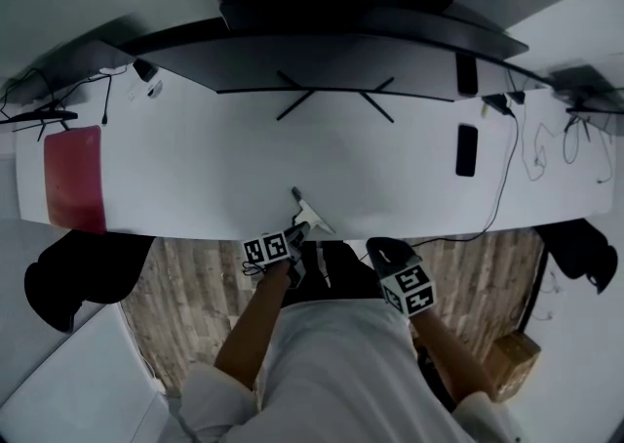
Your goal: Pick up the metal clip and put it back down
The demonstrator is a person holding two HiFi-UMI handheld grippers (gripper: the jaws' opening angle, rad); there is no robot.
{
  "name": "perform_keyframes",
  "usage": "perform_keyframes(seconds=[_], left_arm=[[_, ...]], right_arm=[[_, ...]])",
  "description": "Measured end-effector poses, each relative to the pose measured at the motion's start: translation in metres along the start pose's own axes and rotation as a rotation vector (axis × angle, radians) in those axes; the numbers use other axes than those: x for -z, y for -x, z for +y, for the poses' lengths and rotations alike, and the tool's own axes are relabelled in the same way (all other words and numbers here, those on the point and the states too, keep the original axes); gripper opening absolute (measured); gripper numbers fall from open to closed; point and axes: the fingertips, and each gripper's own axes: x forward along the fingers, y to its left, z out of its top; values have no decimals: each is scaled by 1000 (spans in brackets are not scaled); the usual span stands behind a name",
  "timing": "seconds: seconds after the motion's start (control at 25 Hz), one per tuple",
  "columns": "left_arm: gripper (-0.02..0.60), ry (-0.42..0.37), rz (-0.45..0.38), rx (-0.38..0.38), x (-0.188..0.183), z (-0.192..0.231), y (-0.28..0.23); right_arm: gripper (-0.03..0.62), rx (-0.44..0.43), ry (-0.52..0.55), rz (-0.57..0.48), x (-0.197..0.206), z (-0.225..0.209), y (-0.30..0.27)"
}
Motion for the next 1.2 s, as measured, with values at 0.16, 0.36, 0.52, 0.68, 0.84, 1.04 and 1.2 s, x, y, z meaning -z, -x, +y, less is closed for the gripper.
perform_keyframes(seconds=[0.16,0.36,0.52,0.68,0.84,1.04,1.2], left_arm=[[35,19,17,35,-1,-8,0],[34,-9,52,40,-2,-13,0],[34,-31,62,48,-6,-20,2],[34,-15,75,73,-8,-29,6],[34,-35,107,89,-8,-42,10],[34,-74,128,92,-18,-53,20],[34,-108,159,101,-21,-65,25]], right_arm=[[34,10,-5,-4,-4,-2,-1],[34,21,-17,-21,-12,-5,-1],[34,28,-18,-29,-17,-6,0],[34,37,-14,-27,-22,-6,0],[34,54,-18,-45,-26,-9,0],[34,59,-16,-43,-35,-3,-2],[34,85,-3,-55,-40,-1,2]])
